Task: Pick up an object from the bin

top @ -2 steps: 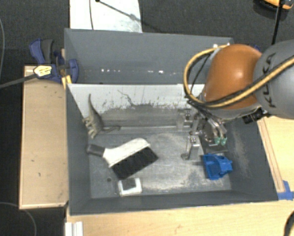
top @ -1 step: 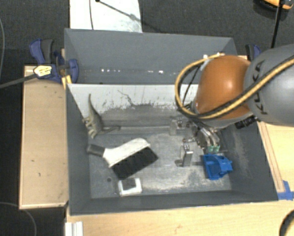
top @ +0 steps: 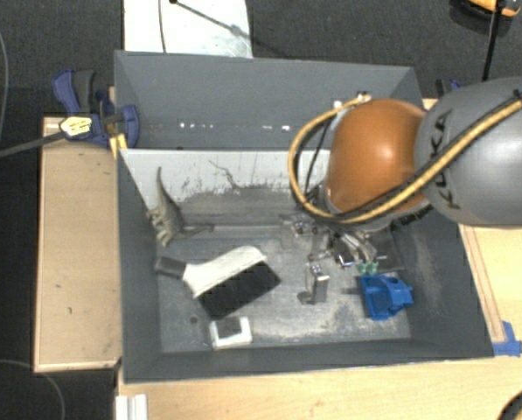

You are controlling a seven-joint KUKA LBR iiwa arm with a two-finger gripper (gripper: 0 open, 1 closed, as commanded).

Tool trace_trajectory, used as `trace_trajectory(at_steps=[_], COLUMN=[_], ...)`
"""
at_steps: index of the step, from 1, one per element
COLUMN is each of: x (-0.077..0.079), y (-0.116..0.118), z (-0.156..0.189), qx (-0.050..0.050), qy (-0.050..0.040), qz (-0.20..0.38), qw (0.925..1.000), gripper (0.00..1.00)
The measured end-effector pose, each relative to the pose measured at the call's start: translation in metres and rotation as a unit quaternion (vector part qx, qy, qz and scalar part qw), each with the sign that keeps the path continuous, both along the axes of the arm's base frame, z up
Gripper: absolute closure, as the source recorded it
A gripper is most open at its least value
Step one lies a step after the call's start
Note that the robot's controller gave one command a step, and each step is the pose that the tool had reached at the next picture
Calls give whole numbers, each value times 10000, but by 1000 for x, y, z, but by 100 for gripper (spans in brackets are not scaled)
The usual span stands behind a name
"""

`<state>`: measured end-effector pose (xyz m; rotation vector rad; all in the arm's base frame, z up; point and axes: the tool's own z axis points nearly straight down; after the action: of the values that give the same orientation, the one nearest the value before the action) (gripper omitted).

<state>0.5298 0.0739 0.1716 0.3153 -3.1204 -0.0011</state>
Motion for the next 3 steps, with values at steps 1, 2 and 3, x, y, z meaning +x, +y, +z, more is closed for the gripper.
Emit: trace_trajectory(at_steps=[1,2,3], x=[16,16,7], y=[14,36,90], z=[10,-36,-67], qx=[31,6,22], qy=[-85,-65,-83], qz=[-651,-274,351], qw=[9978,9996,9993], gripper=[0,0,0])
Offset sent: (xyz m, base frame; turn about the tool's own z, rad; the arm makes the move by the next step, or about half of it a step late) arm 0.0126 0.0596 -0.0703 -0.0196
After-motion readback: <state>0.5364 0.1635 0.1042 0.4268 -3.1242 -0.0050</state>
